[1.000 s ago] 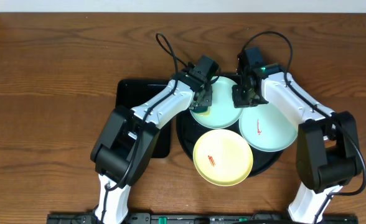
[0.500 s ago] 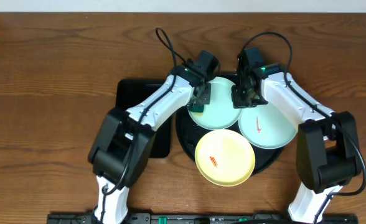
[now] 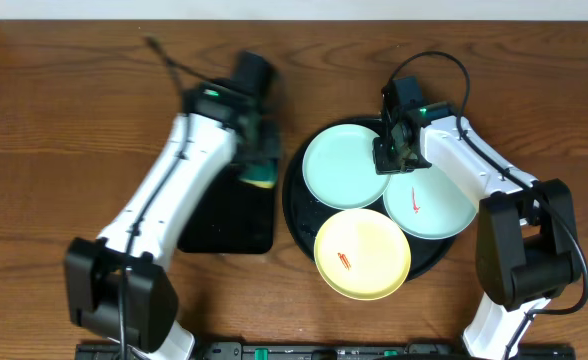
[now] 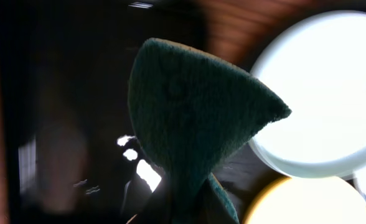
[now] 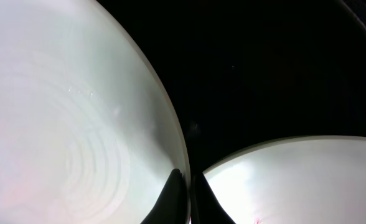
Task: Clean dirty plates on tray and stack at the side
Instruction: 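Return the sponge with left gripper to the black rectangular tray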
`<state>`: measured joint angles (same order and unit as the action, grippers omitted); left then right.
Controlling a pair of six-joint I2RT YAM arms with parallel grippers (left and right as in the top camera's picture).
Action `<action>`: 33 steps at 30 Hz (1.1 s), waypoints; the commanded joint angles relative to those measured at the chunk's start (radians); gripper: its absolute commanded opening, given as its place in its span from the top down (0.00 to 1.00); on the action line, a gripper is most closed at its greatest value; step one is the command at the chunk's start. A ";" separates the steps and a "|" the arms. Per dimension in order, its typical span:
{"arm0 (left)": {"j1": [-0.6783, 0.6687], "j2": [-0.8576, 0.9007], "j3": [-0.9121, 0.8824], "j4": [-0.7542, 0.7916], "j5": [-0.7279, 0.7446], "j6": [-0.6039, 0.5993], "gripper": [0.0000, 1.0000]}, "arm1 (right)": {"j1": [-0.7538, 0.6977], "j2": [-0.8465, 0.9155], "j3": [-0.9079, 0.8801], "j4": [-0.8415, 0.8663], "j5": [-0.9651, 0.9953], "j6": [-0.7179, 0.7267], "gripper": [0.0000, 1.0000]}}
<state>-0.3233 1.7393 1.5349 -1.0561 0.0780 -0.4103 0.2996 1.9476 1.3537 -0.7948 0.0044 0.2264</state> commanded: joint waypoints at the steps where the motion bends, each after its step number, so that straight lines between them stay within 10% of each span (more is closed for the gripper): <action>1: 0.117 0.008 -0.050 -0.004 -0.036 0.019 0.92 | 0.002 -0.010 0.008 0.004 0.039 -0.018 0.99; 18: 0.231 -0.005 -0.311 0.206 0.050 0.104 0.92 | 0.002 -0.016 0.012 0.044 -0.017 -0.019 0.99; 25: 0.231 -0.063 -0.309 0.194 0.050 0.106 0.43 | 0.002 -0.049 0.055 0.005 -0.018 -0.026 0.99; 33: 0.231 -0.265 -0.309 0.153 0.055 0.106 0.35 | 0.040 -0.077 0.151 -0.029 -0.020 -0.071 0.99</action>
<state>-0.0952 1.5635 1.2121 -0.8860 0.1291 -0.3130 0.3103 1.9095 1.4456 -0.8181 -0.0105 0.1894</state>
